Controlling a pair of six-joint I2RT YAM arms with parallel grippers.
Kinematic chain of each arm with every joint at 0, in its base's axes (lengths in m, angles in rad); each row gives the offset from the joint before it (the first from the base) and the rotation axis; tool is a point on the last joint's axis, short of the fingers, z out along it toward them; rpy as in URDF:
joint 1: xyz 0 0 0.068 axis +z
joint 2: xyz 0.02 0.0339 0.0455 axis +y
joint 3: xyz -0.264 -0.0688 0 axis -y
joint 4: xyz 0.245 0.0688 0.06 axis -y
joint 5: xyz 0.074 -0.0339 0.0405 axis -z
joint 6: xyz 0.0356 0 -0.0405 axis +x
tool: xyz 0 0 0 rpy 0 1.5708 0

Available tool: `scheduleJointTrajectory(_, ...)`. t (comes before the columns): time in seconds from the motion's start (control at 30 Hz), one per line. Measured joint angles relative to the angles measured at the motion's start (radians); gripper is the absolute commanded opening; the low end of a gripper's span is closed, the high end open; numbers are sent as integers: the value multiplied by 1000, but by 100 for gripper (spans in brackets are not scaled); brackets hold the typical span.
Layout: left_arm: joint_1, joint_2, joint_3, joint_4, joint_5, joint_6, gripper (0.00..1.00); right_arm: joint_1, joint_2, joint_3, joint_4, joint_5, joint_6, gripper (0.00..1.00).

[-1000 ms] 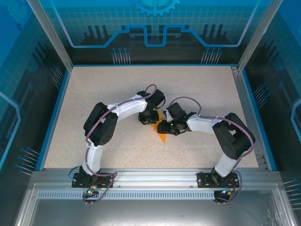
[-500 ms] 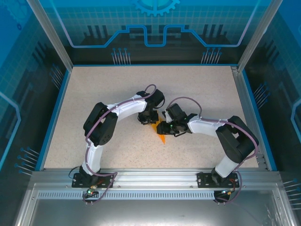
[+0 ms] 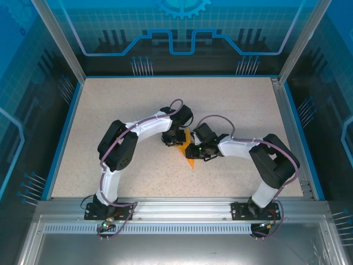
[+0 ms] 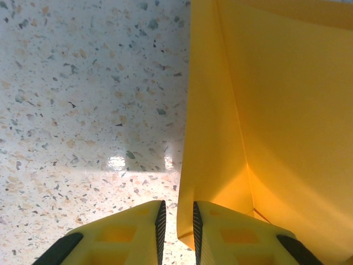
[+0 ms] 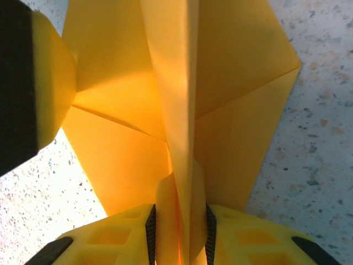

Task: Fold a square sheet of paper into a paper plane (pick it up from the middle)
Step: Move the paper plane to the center of the table.

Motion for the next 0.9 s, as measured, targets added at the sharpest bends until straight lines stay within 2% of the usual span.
scheduleJointTrajectory(0.23,0,-10,-5,14,0,0,24,1,24,19,11,0,0,25)
scheduleJointTrajectory(0.43,0,-55,-42,45,1,-4,26,1,36,27,14,2,-3,11)
scheduleJointTrajectory(0.67,19,-226,-162,119,0,-53,31,1,25,68,-39,45,-25,4)
scheduleJointTrajectory(0.9,101,-436,-317,204,-36,-122,35,1,3,210,-235,199,-50,5)
